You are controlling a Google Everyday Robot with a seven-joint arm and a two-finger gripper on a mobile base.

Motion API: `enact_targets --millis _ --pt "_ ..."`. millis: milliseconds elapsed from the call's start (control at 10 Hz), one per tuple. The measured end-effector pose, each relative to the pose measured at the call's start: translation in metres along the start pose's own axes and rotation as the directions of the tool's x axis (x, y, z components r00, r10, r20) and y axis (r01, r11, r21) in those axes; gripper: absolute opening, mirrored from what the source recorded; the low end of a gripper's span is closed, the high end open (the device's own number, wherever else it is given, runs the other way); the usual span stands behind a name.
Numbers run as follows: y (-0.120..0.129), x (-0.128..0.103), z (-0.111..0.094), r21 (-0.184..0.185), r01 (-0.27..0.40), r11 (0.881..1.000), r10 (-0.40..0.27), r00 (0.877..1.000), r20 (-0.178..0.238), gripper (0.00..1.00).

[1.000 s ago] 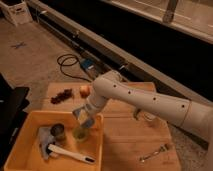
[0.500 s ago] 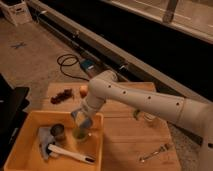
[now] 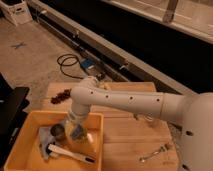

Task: Place sponge in plastic cup

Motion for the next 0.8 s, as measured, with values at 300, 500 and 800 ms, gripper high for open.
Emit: enact_targets --millis 300,500,800 --pt "0.003 -0.02 -0.001 -0.015 -0.04 0.999 0.041 0.999 0.019 0.0" --pt "0.004 -0.03 -0.003 -0.019 -0.064 0.998 0.064 0.998 0.019 0.0" --pt "0.006 -0.03 -0.001 -0.005 -0.072 0.997 0.072 0.997 0.019 0.1"
